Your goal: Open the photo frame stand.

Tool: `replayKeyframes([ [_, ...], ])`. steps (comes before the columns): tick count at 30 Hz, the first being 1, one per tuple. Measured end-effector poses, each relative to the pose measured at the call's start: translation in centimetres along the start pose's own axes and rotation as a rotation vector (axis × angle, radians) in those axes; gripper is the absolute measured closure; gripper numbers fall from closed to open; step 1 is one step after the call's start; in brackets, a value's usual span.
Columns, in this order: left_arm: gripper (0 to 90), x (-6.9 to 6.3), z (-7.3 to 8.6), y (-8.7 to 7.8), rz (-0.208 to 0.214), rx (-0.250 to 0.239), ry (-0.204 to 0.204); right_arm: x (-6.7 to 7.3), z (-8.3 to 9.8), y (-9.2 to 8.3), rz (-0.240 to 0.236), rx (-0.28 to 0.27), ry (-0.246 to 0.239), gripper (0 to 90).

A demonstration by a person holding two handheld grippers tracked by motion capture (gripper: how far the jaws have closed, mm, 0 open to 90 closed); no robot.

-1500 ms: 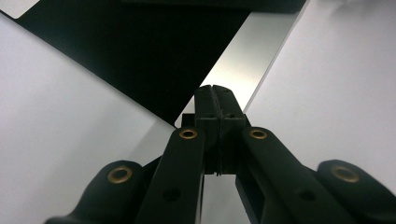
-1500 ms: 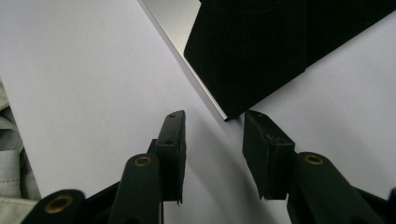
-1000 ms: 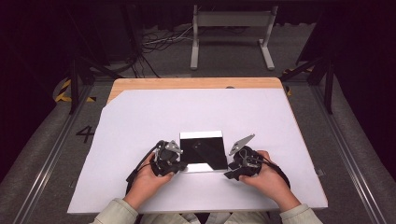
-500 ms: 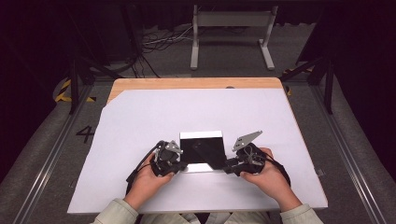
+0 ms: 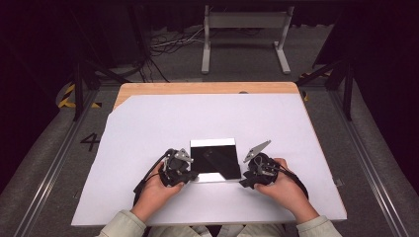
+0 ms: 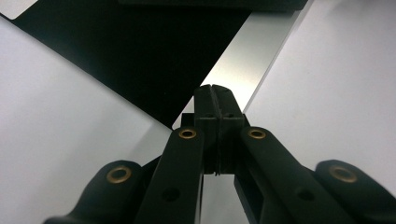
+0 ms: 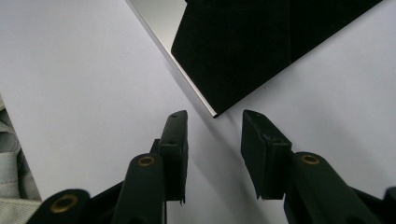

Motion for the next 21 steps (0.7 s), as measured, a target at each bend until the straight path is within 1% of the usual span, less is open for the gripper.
replayKeyframes([
  [6,90.0,0.0,0.0,0.0,0.001,0.001,0.0,0.2,-0.2,0.5,-0.013,0.017,-0.011,62.1],
  [10,90.0,0.0,0.0,0.0,0.004,0.0,-0.003,0.3,-0.3,0.6,-0.029,0.009,-0.014,62.5],
  [12,90.0,0.1,0.0,0.0,0.004,0.0,-0.003,0.3,-0.3,0.5,-0.029,0.002,-0.014,63.9],
  [14,90.0,0.1,0.0,0.0,0.004,-0.001,-0.003,0.3,-0.3,0.3,-0.026,-0.003,-0.015,65.9],
  [18,90.0,0.0,0.0,0.0,0.004,-0.001,-0.003,0.3,-0.3,-0.1,-0.004,-0.018,-0.025,71.6],
  [21,90.0,0.0,0.0,0.0,0.007,-0.002,-0.004,0.2,-0.4,-0.6,0.003,-0.046,-0.034,74.9],
])
Point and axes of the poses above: each handheld gripper's, and its own axes: y roughly forward along the jaws, z roughly out of its underside, x roughly to its left, the point moved 3 cm from there along y, roughly forward along the jaws, and after that the axes turned 2 degrees about x, right-handed, at the moved point
